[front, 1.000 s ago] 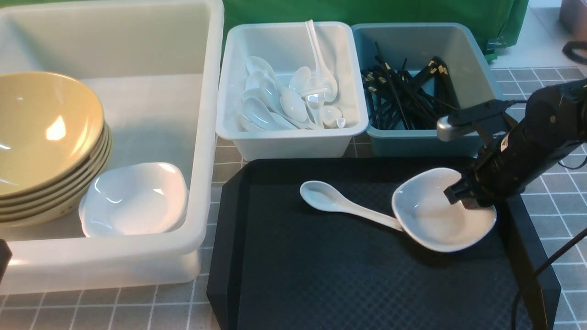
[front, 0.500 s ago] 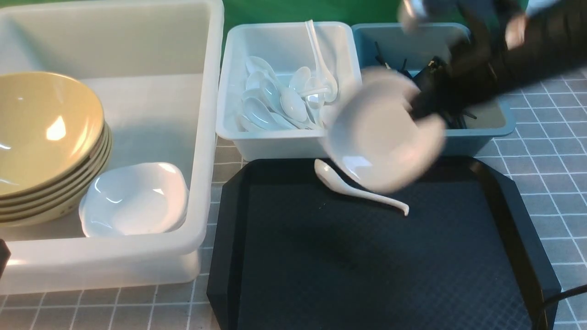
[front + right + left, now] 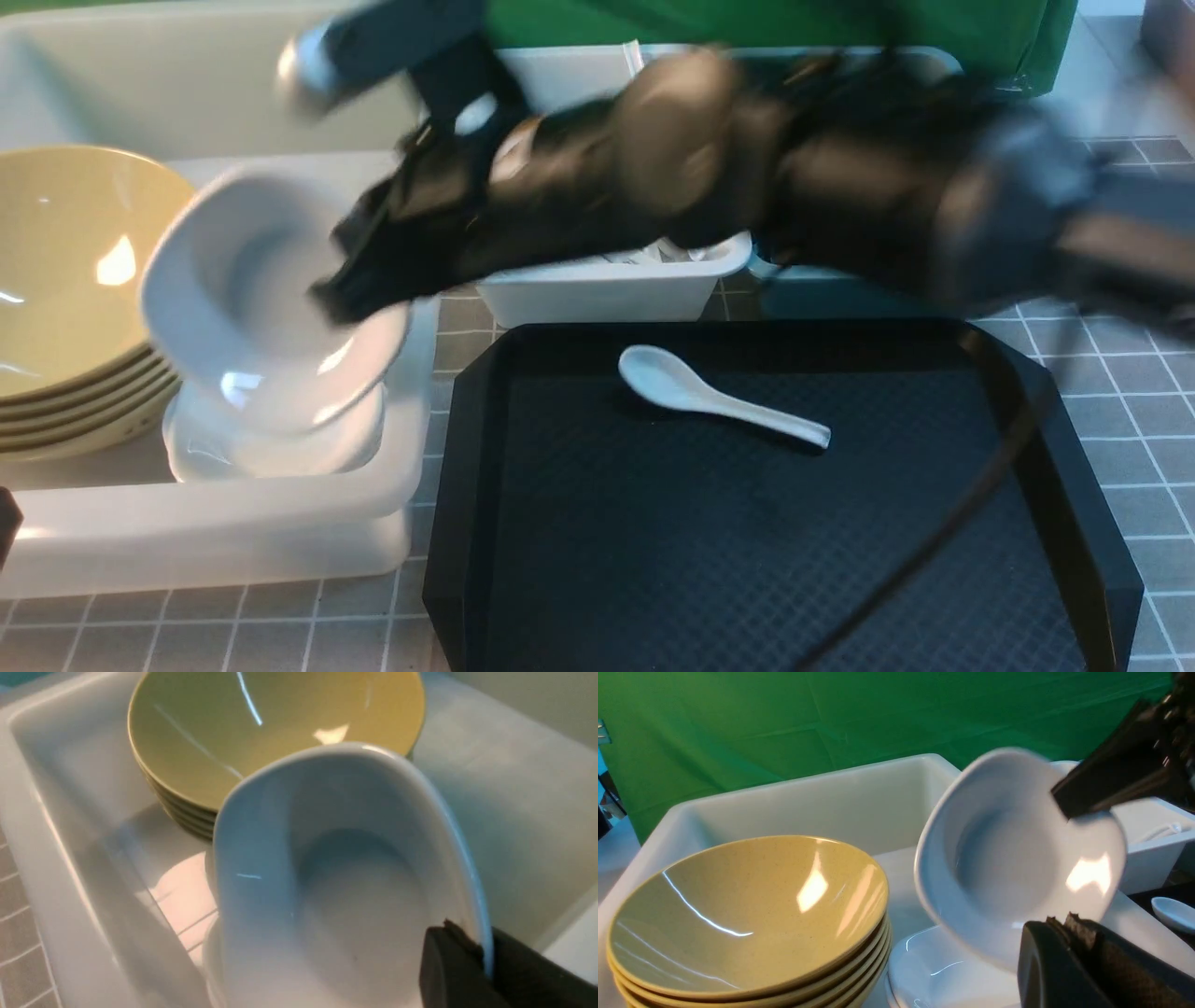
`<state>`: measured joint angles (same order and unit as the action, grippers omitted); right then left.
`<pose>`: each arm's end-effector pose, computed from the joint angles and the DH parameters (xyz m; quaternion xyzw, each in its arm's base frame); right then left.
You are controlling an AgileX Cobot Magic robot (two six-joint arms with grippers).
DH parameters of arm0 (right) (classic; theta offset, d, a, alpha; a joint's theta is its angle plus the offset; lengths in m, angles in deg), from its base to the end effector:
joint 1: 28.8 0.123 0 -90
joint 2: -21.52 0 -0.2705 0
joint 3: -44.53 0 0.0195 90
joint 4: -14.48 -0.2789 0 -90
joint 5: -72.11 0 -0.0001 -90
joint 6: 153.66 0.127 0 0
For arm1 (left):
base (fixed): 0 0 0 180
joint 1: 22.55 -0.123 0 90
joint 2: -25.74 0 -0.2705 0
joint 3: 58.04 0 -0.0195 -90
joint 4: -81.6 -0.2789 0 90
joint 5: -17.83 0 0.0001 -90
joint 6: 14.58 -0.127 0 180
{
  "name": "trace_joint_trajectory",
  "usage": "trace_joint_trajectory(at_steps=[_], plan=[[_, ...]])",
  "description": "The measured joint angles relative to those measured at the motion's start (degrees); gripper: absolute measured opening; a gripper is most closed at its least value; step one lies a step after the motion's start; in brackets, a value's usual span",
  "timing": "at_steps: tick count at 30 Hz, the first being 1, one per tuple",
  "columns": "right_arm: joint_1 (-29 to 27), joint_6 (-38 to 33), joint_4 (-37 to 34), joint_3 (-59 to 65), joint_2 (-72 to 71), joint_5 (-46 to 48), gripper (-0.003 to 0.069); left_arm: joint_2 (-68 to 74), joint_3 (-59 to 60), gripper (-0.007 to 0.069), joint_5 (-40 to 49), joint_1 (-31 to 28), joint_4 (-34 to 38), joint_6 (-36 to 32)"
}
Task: On grey table put chopsticks spoon bowls plates into blue grey white boxes.
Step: 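Place the white bowl into the white bin on top of the stacked bowls with the right gripper, then reach down and grasp the white spoon resting in the bowl with the right gripper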
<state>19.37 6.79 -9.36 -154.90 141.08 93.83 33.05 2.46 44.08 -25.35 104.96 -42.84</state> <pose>0.3326 0.4001 0.2653 -0.3680 0.7829 0.2726 0.4212 0.1085 -0.0170 0.2760 0.0878 0.7148 -0.0036 0.6938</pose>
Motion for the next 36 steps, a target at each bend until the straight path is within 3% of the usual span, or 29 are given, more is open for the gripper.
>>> trace_joint_trajectory(at_steps=[3, 7, 10, 14, 19, 25, 36], plan=[[0.15, 0.0, -0.06, -1.24, 2.62, 0.86, 0.0139, 0.0, 0.0, -0.0008, 0.12, 0.0, 0.0, 0.0], [-0.28, -1.2, 0.36, -1.78, 2.53, 3.14, 0.0269, 0.0, 0.0, -0.0008, 0.47, 0.0, 0.0, 0.0], [-1.74, -4.12, 3.7, -1.85, -0.95, 10.03, 0.0363, 0.0, 0.0, -0.0008, 0.46, 0.0, 0.0, 0.0], [-4.53, -1.96, 12.29, -1.89, -7.03, 23.72, 0.0388, 0.0, 0.0, -0.0008, 0.53, 0.0, 0.0, 0.0], [-10.69, 2.16, 19.79, 3.74, -9.4, 32.78, 0.0393, 0.0, 0.0, -0.0008, 0.04, 0.0, 0.0, 0.0], [-14.03, 2.01, 21.09, 13.71, -3.57, 26.64, 0.0393, 0.0, 0.0, -0.0008, -0.14, 0.0, 0.0, 0.0], [-14.06, -0.9, 20.92, 14.31, 5.33, 9.9, 0.0378, 0.0, 0.0, -0.0008, -0.26, 0.0, 0.0, 0.0]])
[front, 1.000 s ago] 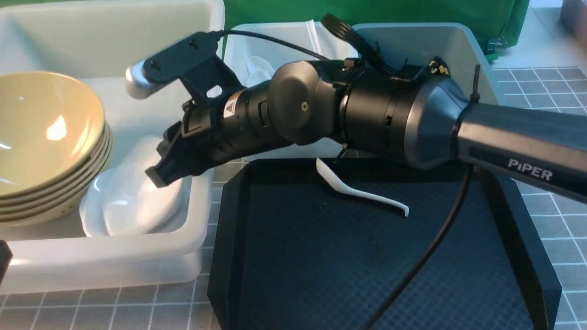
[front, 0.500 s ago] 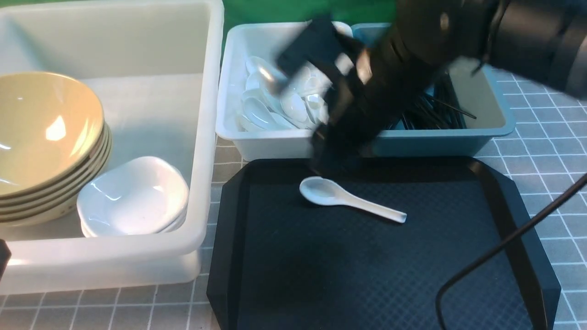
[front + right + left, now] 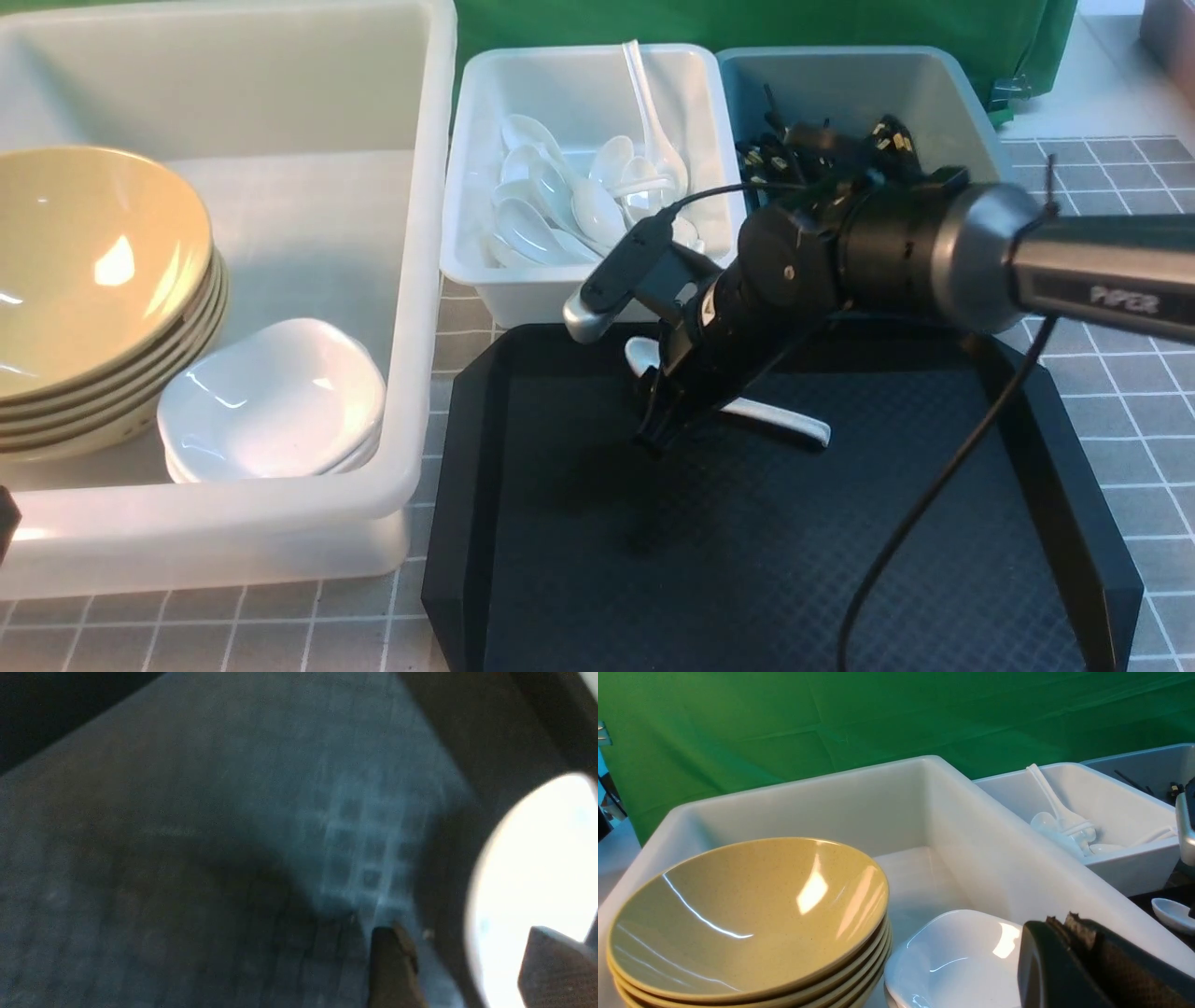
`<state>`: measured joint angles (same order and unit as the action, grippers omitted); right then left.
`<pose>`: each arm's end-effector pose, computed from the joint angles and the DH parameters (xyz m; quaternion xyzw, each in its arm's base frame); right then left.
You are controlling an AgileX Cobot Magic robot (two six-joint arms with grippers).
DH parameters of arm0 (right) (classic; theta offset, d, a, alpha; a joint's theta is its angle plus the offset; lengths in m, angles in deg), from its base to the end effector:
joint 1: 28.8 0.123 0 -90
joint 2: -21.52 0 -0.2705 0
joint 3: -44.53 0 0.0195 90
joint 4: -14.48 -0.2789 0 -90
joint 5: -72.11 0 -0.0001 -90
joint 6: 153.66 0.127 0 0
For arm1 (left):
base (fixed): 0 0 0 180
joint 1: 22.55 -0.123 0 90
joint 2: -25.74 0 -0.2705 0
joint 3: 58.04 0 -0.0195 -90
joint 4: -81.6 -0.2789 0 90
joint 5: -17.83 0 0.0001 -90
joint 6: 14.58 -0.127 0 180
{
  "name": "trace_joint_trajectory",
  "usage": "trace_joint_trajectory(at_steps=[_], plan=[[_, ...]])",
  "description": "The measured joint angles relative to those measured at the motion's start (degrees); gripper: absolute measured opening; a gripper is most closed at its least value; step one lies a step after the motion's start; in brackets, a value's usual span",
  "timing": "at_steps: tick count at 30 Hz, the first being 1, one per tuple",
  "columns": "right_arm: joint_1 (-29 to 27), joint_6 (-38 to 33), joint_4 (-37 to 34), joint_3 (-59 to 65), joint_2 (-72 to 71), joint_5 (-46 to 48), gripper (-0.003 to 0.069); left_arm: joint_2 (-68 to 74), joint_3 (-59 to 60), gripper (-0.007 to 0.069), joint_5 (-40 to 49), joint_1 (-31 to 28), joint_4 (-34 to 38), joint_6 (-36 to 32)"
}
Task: On grey table put chopsticks spoon bowls plates into blue grey white boxes.
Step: 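Reach down and grasp the white spoon resting in the bowl with the right gripper, then place the white spoon into the bin of spoons with the right gripper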
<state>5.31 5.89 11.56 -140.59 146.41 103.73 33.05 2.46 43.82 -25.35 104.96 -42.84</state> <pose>0.3850 0.2648 0.1119 -0.4282 0.8691 0.0475 0.2431 0.1085 -0.0168 0.2765 0.0871 0.7134 -0.0031 0.6953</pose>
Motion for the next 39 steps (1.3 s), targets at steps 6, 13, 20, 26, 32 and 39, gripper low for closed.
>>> trace_joint_trajectory(at_steps=[6, 13, 20, 26, 32, 39], plan=[[-0.18, -0.16, 0.06, 0.0, 0.71, -1.35, 0.0162, 0.0, 0.0, -0.0008, 0.0, 0.0, 0.0, 0.0], [-0.25, -0.17, -0.06, 0.0, -2.56, 2.19, 0.004, 0.0, 0.0, -0.0008, 0.0, 0.0, 0.0, 0.0], [0.17, -0.23, -0.61, 0.0, -13.25, 5.56, 0.004, 0.0, 0.0, -0.0008, 0.0, 0.0, 0.0, 0.0], [-2.74, -1.97, -0.29, 0.04, -21.48, -2.32, 0.004, 0.0, 0.0, -0.0008, 0.0, 0.0, 0.0, 0.0], [-6.21, -1.74, -0.29, -1.0, -22.06, -9.58, 0.004, 0.0, 0.0, -0.0008, 0.0, 0.0, 0.0, 0.0], [-6.1, -0.53, -0.63, -4.23, -16.37, -25.36, 0.004, 0.0, 0.0, -0.0008, 0.0, 0.0, -0.06, 0.0]])
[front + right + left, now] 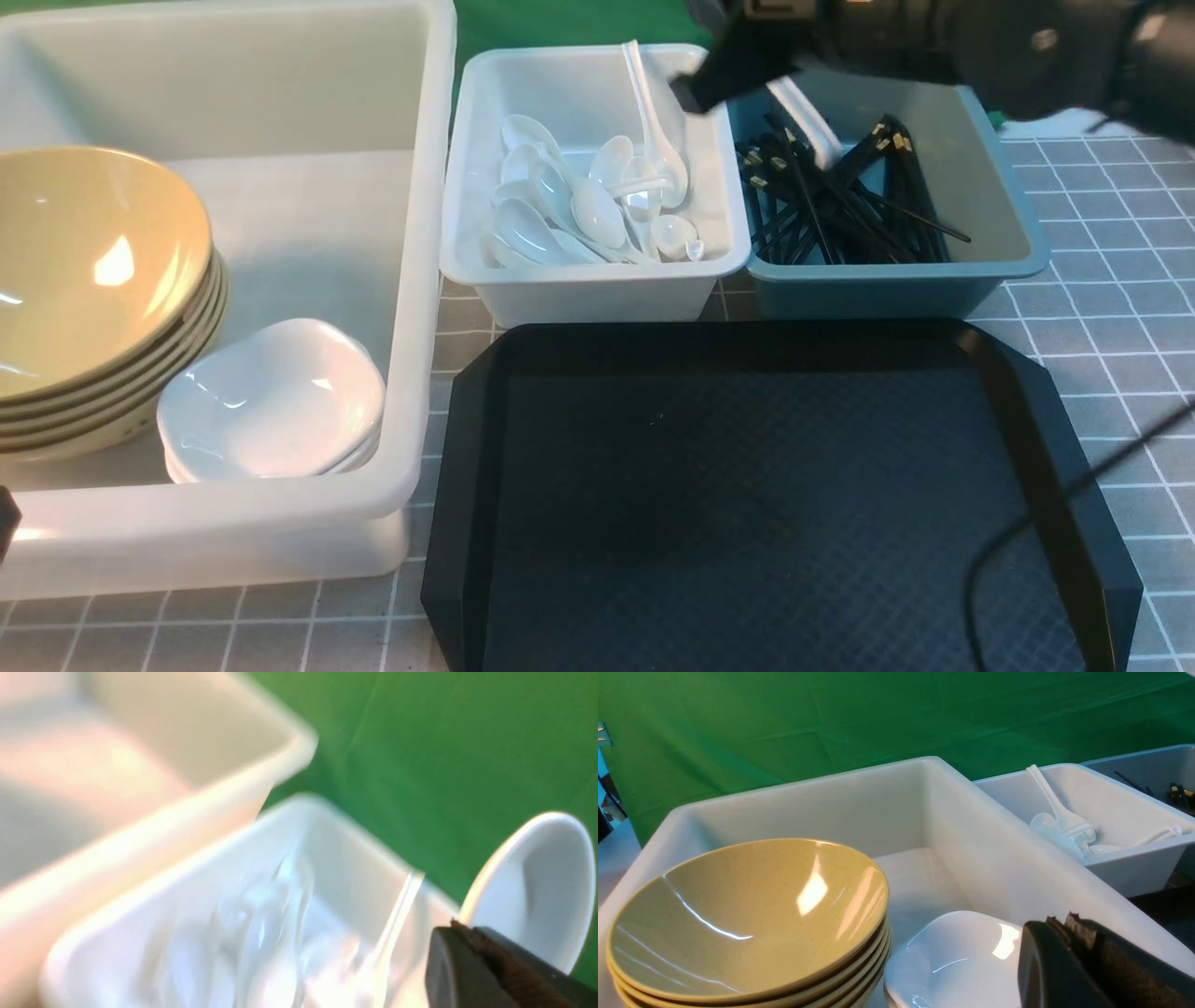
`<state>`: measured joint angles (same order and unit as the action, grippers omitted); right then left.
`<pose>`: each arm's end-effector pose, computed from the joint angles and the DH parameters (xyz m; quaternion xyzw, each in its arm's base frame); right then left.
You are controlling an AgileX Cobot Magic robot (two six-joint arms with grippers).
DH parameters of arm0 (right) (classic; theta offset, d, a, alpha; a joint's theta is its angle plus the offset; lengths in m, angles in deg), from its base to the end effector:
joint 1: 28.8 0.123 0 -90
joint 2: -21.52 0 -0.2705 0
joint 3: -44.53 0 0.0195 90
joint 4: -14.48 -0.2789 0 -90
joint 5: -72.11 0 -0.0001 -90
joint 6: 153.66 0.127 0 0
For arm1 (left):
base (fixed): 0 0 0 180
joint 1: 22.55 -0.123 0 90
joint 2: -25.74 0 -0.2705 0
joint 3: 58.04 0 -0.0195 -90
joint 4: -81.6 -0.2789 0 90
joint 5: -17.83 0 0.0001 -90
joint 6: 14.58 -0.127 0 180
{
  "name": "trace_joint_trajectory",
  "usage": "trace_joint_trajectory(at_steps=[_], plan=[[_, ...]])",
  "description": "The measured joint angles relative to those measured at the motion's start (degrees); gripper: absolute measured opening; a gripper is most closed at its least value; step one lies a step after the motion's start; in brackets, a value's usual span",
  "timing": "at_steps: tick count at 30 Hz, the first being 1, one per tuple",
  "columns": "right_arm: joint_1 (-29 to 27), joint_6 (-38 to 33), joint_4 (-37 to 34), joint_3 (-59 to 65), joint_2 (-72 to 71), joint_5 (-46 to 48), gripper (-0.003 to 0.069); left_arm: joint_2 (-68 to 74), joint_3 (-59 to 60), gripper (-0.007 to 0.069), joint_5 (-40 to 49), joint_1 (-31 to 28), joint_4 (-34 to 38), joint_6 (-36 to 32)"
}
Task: On grey table put chopsticks spoon bowls plates into blue grey white boxes.
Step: 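Place the white spoon into the bin of spoons with the right gripper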
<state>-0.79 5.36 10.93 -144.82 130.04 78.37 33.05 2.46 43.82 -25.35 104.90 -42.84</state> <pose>0.4293 0.2294 0.3204 -0.3093 0.7330 0.0584 0.6030 0.1085 -0.0168 0.2765 0.0873 0.7134 -0.0026 0.6953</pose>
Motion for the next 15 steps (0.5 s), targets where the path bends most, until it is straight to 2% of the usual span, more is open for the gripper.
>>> trace_joint_trajectory(at_steps=[1, 5, 7, 11, 13, 15], plan=[[0.0, 1.63, -0.04, -1.95, 3.22, -3.88, 0.004, 0.0, 0.0, -0.0008, 0.0, 0.0, 0.0, 0.0], [0.0, 3.45, -0.06, -5.58, 8.92, -5.46, 0.0069, 0.0, 0.0, -0.0008, 0.0, 0.0, 0.0, 0.0], [0.0, 4.84, -0.12, -8.93, 12.3, -2.65, 0.0148, 0.0, 0.0, -0.0008, 0.0, 0.0, 0.0, 0.0], [0.0, 5.78, -0.11, -13.93, 12.34, 10.12, 0.0283, 0.0, 0.0, -0.0008, 0.06, 0.0, 0.0, 0.0], [0.0, 5.78, 0.17, -16.57, 10.7, 18.84, 0.0316, 0.0, 0.0, -0.0008, 0.17, 0.0, 0.0, 0.0], [0.0, 4.59, 0.57, -18.56, 6.36, 29.63, 0.0305, 0.0, 0.0, -0.0008, 0.17, 0.0, 0.0, 0.0]])
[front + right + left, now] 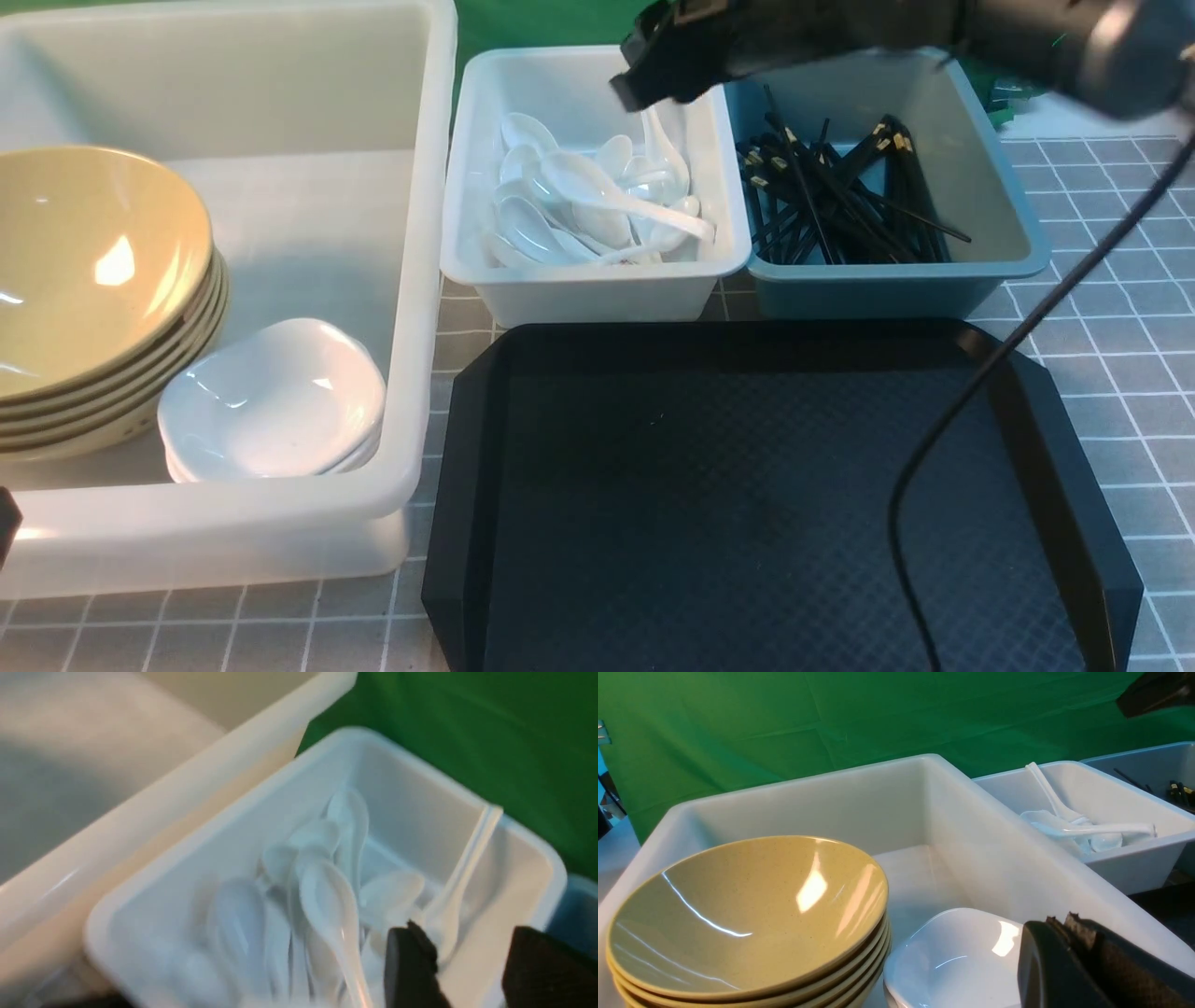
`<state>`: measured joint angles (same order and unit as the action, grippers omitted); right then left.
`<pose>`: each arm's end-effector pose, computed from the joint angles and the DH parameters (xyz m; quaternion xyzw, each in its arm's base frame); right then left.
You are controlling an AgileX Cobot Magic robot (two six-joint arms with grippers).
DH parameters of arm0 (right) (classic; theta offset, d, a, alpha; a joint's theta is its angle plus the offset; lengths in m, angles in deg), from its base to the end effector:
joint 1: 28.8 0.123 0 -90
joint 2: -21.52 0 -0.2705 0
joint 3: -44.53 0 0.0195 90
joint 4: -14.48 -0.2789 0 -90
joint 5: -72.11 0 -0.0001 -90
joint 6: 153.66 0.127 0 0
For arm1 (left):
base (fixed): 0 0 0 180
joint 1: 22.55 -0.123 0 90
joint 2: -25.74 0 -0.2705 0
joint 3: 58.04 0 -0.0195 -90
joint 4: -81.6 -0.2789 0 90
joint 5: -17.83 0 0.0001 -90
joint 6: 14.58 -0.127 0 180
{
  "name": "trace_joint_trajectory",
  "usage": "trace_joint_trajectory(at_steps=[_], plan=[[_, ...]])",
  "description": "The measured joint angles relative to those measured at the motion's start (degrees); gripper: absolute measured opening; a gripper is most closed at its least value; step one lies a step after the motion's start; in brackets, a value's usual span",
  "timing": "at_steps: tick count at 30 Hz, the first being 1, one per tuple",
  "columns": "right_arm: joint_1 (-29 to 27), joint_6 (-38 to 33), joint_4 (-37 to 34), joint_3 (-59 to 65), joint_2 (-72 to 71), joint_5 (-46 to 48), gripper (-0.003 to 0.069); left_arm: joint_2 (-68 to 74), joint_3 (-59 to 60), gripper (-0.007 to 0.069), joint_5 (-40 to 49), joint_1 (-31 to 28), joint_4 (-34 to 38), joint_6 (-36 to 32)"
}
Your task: On grey table put chopsticks spoon bowls plates into blue grey white boxes.
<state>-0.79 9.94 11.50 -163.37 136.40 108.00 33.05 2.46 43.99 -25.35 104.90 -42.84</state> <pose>0.4378 0.2372 0.3337 -0.3214 0.8171 0.0717 0.4732 0.1085 -0.0169 0.2762 0.0878 0.7143 -0.0030 0.6943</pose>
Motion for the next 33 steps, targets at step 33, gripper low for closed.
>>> trace_joint_trajectory(at_steps=[33], plan=[[0.0, 8.96, -0.1, 104.89, -102.41, -45.81, 0.0034, 0.0, 0.0, -0.0008, 1.78, 0.0, 0.0, 0.0]])
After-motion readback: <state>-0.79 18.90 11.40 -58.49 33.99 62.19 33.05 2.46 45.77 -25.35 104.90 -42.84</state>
